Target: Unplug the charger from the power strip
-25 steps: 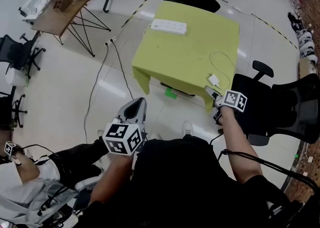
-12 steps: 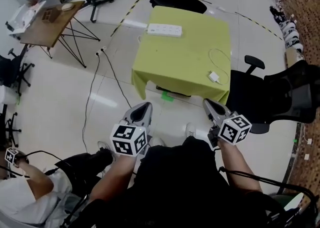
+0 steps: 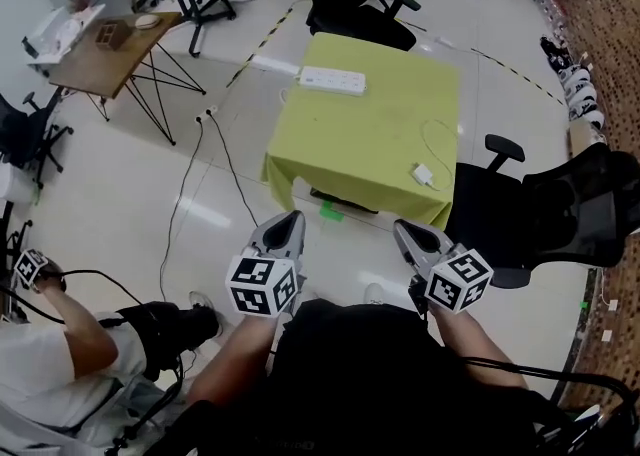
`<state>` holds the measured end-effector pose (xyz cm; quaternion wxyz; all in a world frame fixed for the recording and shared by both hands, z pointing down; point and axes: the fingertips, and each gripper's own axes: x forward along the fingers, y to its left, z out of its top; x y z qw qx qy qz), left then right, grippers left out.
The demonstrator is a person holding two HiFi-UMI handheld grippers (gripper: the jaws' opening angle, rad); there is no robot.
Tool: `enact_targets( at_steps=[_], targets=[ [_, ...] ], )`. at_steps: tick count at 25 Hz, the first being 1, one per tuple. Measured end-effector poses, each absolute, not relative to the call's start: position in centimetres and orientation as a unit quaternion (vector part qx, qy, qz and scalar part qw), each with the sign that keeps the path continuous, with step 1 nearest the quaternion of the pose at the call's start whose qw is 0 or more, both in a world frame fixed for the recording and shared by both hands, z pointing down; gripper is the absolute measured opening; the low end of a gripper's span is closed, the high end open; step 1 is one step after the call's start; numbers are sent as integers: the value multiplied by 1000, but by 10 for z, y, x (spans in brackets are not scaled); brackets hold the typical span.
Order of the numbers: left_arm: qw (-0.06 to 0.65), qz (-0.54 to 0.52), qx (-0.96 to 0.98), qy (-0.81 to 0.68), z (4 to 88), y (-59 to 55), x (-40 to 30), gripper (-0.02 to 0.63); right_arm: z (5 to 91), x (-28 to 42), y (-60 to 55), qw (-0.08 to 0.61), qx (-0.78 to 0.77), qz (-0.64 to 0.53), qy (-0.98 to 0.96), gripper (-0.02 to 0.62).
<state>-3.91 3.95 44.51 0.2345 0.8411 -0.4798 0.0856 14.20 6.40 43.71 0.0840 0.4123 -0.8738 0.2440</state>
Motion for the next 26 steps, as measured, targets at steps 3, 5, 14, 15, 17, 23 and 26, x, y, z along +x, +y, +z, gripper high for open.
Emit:
enact_targets(
  at_steps=[3,5,14,15,17,23,26],
  targets=[
    [231,84,840,-484,443,40,-30,8,435,145,59,83,405,234,-880,2],
    [233,85,837,-487,444,43,-26,8,437,145,60,87,397,236,-883,2],
    [228,99,835,-492,440,51,-16,8,440,149,67,89,376,239,-891,2],
    [227,101,836,-490,441,52,-13,8,440,150,68,90,375,238,-891,2],
    [226,104,838,-486,441,53,-8,8,439,152,69,88,375,237,-892,2],
    [224,105,842,-479,440,54,1,8,437,157,72,88,377,234,-892,2],
    [222,105,844,-478,440,55,3,8,437,159,73,87,377,231,-892,2]
  ],
)
